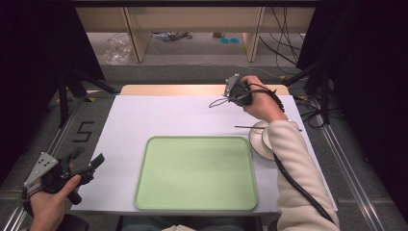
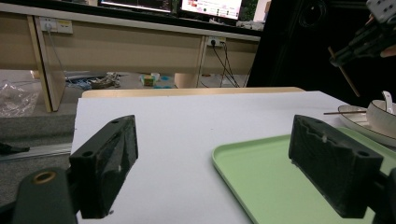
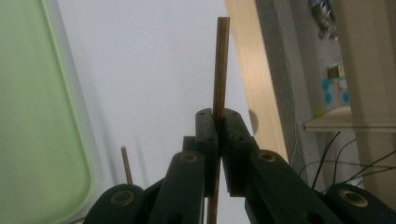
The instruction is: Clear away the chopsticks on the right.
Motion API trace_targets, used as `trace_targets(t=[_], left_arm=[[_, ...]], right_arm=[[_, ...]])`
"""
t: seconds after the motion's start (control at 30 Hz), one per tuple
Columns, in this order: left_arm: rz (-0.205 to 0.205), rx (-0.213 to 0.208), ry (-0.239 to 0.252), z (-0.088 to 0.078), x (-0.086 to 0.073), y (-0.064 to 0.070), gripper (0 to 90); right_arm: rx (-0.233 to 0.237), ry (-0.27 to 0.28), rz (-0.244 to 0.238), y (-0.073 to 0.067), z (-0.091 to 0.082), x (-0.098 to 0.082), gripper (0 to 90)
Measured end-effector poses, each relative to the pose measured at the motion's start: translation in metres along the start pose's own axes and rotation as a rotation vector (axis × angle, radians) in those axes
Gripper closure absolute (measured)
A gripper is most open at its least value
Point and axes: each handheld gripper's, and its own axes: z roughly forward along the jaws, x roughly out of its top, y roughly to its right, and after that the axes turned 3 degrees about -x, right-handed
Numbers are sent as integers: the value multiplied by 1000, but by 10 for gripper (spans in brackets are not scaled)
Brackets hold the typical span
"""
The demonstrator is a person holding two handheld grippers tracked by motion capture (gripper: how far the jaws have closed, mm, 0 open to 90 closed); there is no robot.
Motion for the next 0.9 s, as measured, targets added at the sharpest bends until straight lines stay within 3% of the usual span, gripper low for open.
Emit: trace_targets(t=[0.13,0.2,0.23,0.33,0.4,0.43,0.53,0.7,0.77,0.8,0.9], left_arm=[[20,-19,11,1,0,-2,155],[6,-12,9,0,0,-1,155],[6,-12,9,0,0,-1,155],[3,-11,10,0,0,-1,155],[4,-9,9,0,0,-1,155],[1,-8,12,0,0,-1,155],[1,-7,10,0,0,-1,155],[10,-15,13,1,0,-2,155],[12,-15,15,1,0,-2,155],[14,-13,12,0,1,-2,155],[12,-12,13,1,0,-1,155]], right_arm=[[-16,80,68,0,-17,11,876],[-17,137,104,3,-25,13,876],[-6,171,165,2,-30,15,876],[12,228,253,4,-39,19,877],[34,246,271,5,-46,21,877],[36,259,323,2,-50,24,877],[71,279,371,0,-58,29,877],[160,253,444,-5,-63,35,877],[175,232,476,-8,-61,35,877],[182,221,504,-10,-61,34,877],[216,160,649,-16,-58,33,877]])
